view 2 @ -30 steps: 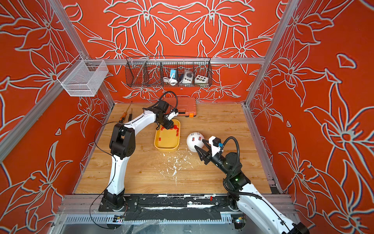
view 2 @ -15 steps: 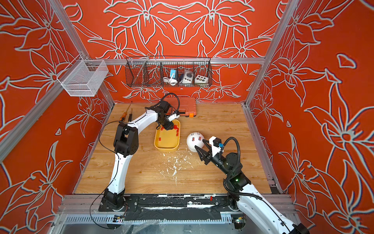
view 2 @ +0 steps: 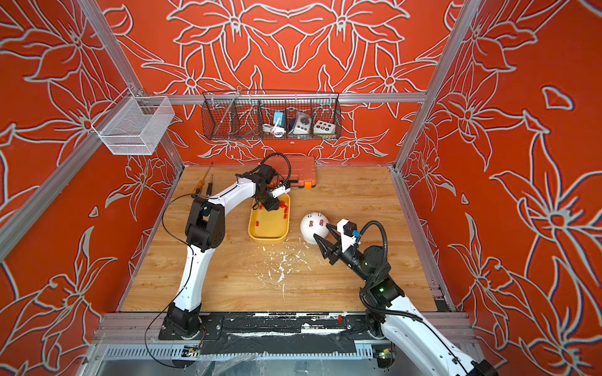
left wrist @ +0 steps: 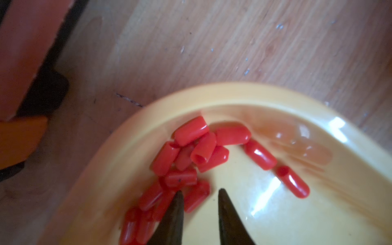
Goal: Cover the protruding screws with screw protection sleeves
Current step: Pick up the screw protection sleeve from the storage box.
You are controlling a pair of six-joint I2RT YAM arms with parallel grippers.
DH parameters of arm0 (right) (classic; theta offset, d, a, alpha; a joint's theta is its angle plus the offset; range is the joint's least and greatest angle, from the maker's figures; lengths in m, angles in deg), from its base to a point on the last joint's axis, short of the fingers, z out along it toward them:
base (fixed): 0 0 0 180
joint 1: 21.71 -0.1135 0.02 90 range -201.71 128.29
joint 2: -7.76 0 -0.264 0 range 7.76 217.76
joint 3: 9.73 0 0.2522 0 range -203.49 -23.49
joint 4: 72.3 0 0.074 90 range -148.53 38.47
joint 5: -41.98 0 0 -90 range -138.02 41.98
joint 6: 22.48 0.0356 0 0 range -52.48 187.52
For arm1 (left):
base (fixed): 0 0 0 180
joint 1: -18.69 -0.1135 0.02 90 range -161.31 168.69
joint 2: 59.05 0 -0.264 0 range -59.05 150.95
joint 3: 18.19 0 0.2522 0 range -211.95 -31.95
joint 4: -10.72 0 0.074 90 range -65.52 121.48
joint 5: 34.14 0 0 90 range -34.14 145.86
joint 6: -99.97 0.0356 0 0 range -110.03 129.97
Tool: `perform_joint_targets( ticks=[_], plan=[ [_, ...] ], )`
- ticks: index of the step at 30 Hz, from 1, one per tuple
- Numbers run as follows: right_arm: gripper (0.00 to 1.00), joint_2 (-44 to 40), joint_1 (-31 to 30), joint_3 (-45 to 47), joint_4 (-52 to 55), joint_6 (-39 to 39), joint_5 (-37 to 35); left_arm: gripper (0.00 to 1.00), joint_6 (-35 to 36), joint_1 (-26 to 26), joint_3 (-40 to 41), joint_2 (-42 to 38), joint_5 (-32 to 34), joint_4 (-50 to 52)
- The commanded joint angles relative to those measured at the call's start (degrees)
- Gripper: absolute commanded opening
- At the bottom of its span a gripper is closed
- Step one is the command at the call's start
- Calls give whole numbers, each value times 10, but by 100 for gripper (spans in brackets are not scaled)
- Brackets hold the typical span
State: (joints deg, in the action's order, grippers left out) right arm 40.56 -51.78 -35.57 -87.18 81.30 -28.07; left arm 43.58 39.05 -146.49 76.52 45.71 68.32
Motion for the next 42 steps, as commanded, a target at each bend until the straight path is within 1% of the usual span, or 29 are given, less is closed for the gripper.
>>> perform_joint_targets(
  ticks=[1,6,8,13,16,21,23,26,30,35,42],
  plan=[
    [61,-8,-3,8,-1,-6,-9,28,15,3,7,16,7,5],
    [62,-14,-3,9,2,-7,-11,25,18,3,9,18,11,2],
    [62,-13,-3,9,3,-7,-11,16,17,3,12,17,10,2],
    [62,-12,-3,9,4,-7,-14,10,13,4,26,3,9,-5],
    [62,-12,-3,9,3,-7,-15,0,13,7,39,-13,12,-15],
    [62,-12,-3,9,3,-7,-16,0,1,13,67,-46,19,-33],
    [62,-12,-3,9,2,-7,-18,0,-11,14,87,-66,12,-50],
    [62,-17,-3,5,11,-7,-17,0,-31,15,128,-101,-2,-89],
    [62,-30,-3,11,10,-4,-20,0,-55,15,169,-137,-13,-115],
    [62,-30,-3,17,0,-4,-25,0,-84,15,259,-211,-38,-177],
    [62,-19,-3,21,-9,-8,-30,0,-123,16,335,-285,-53,-213]
  ],
)
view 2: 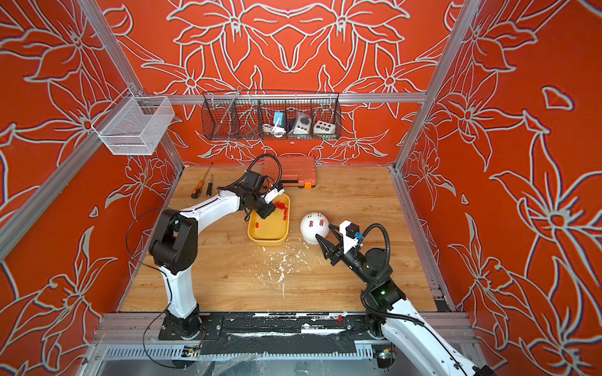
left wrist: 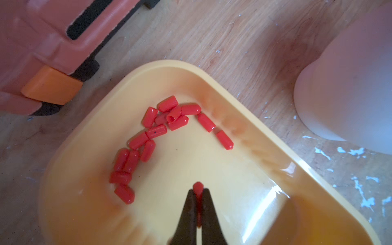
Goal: Cover the protruding screws with screw protection sleeves
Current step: Pick up the screw protection sleeve from the storage box, then place the screw protection sleeve at the center of the board.
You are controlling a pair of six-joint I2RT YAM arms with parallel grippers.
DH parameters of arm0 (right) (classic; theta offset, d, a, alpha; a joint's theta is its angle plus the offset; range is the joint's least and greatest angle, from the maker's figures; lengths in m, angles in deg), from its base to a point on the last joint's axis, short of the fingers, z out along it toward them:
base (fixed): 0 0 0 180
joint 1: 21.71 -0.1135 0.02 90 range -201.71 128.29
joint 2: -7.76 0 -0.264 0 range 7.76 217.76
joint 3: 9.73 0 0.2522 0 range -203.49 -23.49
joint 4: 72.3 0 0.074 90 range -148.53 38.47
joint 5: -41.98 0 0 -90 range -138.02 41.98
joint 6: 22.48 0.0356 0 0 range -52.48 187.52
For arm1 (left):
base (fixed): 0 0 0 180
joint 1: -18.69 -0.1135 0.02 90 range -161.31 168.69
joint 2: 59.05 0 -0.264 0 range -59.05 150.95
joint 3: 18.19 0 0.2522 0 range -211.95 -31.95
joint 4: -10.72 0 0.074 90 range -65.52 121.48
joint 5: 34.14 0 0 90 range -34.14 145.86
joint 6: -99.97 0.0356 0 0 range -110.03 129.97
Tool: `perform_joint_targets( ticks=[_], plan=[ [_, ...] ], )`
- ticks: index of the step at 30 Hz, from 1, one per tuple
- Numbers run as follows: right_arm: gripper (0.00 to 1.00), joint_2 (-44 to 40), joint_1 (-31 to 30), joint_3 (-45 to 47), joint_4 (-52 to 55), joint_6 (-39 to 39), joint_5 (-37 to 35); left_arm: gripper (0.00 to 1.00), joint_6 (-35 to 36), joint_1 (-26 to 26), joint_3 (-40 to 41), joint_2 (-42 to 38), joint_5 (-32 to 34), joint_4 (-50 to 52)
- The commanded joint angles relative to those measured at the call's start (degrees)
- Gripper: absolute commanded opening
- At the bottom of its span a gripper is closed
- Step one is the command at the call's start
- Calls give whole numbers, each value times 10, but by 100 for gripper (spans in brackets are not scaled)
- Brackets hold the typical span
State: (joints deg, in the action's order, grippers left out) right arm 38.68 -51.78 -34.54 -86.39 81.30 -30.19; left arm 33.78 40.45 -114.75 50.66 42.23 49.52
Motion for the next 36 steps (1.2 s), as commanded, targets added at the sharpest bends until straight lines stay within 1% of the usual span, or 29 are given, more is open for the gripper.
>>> perform_joint_targets(
  ticks=[1,6,9,12,14,17,20,22,25,26,29,31,34,36],
  plan=[
    [62,-1,-3,12,-18,-7,-11,0,-32,2,26,-38,-17,-26],
    [62,1,-3,16,-30,-2,-13,0,-73,14,71,-95,-24,-31],
    [62,5,-3,16,-33,0,-6,0,-88,40,138,-153,-23,-66],
    [62,5,-3,19,-39,3,-3,0,-111,71,216,-229,-16,-111],
    [62,8,-3,20,-42,5,5,0,-111,99,271,-283,-15,-142],
    [61,10,-3,7,-13,12,25,0,-94,158,352,-353,-9,-178],
    [60,-1,-3,-5,33,19,60,0,-74,213,404,-401,-25,-177],
    [59,-26,-4,-12,90,30,64,0,-52,243,441,-422,-49,-180],
    [59,-85,-5,3,156,32,47,0,-18,285,467,-424,-32,-175],
    [59,-107,-5,12,172,25,39,0,-11,291,467,-417,-29,-173],
    [60,-184,-4,32,216,4,-4,0,6,299,443,-376,-23,-150],
    [61,-228,-6,50,218,-8,-20,0,13,300,421,-342,-18,-133],
    [61,-264,-5,63,225,-10,-29,0,27,301,397,-298,-17,-118],
    [61,-271,-6,63,233,-9,-26,0,34,301,385,-270,-9,-110]
  ],
)
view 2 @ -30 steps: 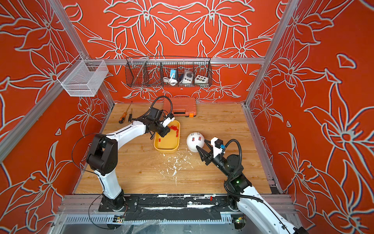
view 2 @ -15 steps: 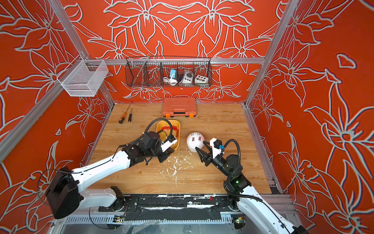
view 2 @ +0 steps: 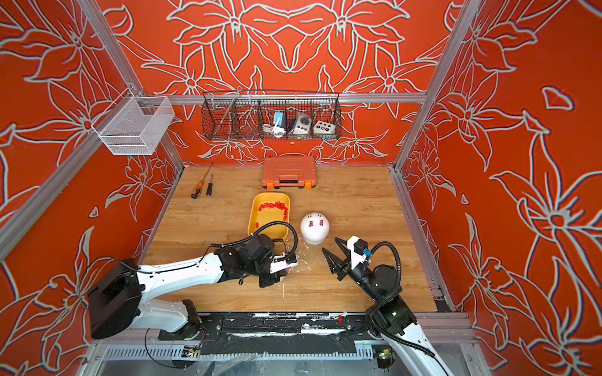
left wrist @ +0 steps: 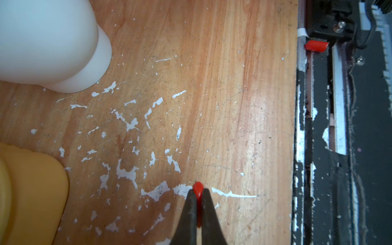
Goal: Cover the protruding screws with screw protection sleeves
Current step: Place the screw protection sleeve at the center of the board.
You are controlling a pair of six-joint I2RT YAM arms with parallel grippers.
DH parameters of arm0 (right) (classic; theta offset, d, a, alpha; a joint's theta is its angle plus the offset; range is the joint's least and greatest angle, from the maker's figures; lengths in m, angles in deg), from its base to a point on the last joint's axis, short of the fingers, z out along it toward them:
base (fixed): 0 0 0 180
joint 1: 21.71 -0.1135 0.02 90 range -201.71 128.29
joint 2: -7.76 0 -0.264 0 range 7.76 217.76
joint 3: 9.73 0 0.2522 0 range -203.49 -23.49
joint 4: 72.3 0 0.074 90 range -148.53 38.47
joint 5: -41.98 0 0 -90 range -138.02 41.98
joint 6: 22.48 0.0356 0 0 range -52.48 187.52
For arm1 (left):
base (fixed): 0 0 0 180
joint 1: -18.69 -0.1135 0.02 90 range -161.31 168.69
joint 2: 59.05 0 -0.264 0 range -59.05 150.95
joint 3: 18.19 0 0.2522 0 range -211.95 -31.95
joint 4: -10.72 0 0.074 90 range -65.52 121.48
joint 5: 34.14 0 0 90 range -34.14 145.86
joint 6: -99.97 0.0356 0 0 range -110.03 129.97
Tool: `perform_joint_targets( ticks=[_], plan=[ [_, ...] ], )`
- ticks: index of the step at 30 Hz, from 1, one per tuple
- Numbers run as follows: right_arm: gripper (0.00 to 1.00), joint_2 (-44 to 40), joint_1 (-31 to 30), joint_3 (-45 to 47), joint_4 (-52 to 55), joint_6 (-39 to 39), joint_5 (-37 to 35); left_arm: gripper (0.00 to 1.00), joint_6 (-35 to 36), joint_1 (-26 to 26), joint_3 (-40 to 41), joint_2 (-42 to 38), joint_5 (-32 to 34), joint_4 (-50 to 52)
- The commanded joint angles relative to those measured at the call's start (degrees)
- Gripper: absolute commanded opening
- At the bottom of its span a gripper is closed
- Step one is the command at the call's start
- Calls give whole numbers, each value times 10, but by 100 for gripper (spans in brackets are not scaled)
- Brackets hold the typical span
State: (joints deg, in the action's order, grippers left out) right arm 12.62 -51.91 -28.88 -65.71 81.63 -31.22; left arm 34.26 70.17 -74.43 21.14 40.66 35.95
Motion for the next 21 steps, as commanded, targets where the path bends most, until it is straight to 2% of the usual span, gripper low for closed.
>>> perform_joint_targets(
  ticks=[1,8,11,19,21],
  plan=[
    [61,-10,-4,7,25,-10,-13,0,32,4,-24,40,9,30],
    [62,0,-4,7,11,-5,-9,0,62,6,-67,104,29,57],
    [62,-3,-4,4,15,-4,-10,4,72,6,-75,121,43,66],
    [62,-12,-4,4,23,-3,-11,36,83,9,-81,137,70,67],
    [63,-11,-4,5,24,-4,-11,39,82,9,-72,124,75,56]
  ],
)
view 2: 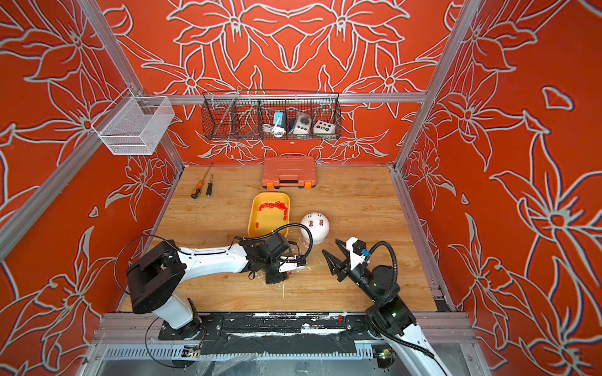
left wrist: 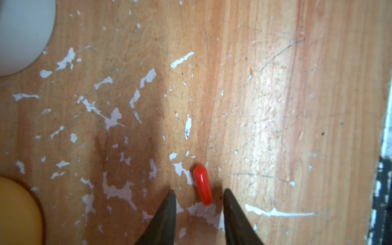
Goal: Cover the protruding screws with screw protection sleeves
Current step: Place the screw protection sleeve at the center of the board, then pick up the screw protection sleeve from the center of the board.
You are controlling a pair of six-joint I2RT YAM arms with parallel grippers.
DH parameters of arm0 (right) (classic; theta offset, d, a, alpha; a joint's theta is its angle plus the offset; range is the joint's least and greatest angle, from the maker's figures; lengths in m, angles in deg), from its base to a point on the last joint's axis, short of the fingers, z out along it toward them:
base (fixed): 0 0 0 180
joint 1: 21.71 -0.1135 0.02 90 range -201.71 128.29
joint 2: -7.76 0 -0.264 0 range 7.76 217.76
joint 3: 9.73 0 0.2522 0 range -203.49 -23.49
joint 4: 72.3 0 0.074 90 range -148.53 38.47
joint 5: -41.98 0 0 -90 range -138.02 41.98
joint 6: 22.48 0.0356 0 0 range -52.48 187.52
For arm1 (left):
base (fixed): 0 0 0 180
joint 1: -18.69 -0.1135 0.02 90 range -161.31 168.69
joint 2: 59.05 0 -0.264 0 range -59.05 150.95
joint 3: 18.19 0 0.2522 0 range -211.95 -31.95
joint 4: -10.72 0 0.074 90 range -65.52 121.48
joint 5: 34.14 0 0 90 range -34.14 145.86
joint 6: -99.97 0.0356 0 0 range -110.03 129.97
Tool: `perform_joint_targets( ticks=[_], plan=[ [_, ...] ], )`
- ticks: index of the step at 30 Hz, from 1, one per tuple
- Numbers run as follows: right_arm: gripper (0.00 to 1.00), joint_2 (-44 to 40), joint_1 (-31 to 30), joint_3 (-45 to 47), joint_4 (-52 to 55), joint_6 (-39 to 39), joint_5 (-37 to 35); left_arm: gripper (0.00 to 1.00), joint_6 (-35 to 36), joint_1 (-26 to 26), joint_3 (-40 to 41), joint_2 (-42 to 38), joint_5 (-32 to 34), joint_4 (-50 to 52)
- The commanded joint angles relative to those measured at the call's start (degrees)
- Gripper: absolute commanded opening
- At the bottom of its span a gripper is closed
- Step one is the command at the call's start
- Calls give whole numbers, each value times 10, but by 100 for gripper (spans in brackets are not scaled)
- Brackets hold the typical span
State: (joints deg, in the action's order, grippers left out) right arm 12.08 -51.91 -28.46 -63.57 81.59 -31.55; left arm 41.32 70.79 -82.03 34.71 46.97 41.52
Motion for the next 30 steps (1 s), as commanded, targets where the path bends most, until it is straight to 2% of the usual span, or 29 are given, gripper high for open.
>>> perform_joint_targets(
  ticks=[1,4,8,11,13,15,16,17,18,22,25,26,30],
  plan=[
    [63,-5,-4,1,3,-4,-8,41,11,3,12,-26,12,-9],
    [63,-2,-4,-6,6,-7,-1,47,1,3,55,-97,7,-57],
    [63,38,-6,-37,2,-9,44,58,-40,-5,169,-269,-1,-187],
    [63,121,-20,-94,29,-18,65,64,-133,-63,268,-419,-41,-280],
    [62,202,-40,-148,55,-39,74,67,-216,-138,320,-503,-91,-315],
    [61,281,-64,-214,108,-81,77,68,-264,-188,350,-573,-96,-298],
    [61,326,-71,-238,112,-77,84,68,-280,-203,365,-608,-84,-286],
    [60,365,-81,-262,118,-86,97,68,-290,-209,379,-637,-75,-282],
    [60,409,-102,-300,146,-101,79,69,-301,-213,398,-666,-63,-279],
    [60,593,-203,-465,340,-231,-4,69,-329,-215,424,-800,-3,-204],
    [58,686,-225,-539,424,-315,-23,70,-342,-215,435,-917,27,-144],
    [59,709,-225,-550,432,-335,-26,72,-343,-215,440,-937,32,-135],
    [59,776,-226,-587,476,-410,-18,74,-343,-217,432,-884,31,-145]
  ],
)
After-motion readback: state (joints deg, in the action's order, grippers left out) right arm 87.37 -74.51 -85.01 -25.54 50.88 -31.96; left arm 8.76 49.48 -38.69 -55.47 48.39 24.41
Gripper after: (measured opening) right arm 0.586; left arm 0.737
